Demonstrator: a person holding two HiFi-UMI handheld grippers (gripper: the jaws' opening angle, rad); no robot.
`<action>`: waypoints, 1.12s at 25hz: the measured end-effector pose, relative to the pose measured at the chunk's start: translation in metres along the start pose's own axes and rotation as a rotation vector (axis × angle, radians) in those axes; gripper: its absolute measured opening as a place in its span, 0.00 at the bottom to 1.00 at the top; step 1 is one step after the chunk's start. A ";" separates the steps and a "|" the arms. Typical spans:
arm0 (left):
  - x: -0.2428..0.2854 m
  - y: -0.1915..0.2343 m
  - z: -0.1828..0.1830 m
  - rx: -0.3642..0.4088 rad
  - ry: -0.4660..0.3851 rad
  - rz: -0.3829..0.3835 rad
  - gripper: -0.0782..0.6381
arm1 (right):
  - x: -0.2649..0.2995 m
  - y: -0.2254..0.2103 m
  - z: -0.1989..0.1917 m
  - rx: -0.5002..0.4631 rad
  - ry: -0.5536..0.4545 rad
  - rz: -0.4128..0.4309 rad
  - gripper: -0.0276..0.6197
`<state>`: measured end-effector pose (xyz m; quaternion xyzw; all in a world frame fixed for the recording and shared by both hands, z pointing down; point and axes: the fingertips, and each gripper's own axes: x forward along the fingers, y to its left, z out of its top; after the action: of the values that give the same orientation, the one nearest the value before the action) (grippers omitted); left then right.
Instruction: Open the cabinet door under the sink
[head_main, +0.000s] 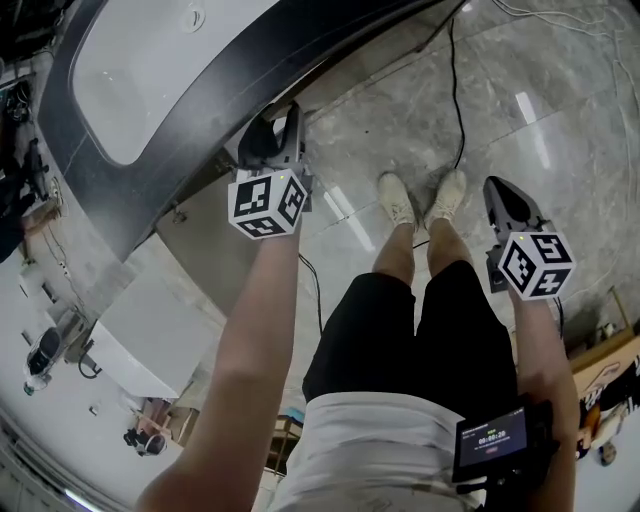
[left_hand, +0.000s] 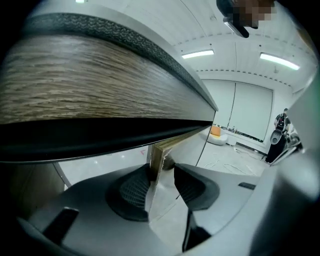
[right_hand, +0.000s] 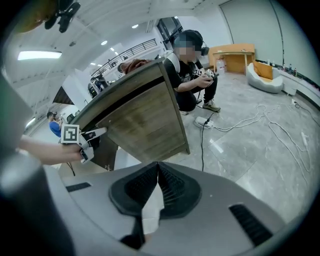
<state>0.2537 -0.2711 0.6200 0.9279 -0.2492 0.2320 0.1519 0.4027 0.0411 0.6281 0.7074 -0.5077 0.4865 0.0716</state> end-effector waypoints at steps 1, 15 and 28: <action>-0.004 -0.002 -0.003 -0.003 0.007 0.000 0.32 | -0.004 -0.002 0.001 0.009 -0.008 -0.008 0.07; -0.044 -0.060 -0.035 -0.005 0.068 -0.018 0.27 | -0.015 -0.016 -0.011 0.032 -0.007 -0.019 0.07; -0.061 -0.110 -0.056 -0.033 0.133 0.056 0.25 | -0.025 -0.028 -0.022 0.002 -0.003 0.059 0.07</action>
<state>0.2459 -0.1337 0.6180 0.9004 -0.2682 0.2933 0.1769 0.4106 0.0834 0.6316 0.6930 -0.5280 0.4876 0.0559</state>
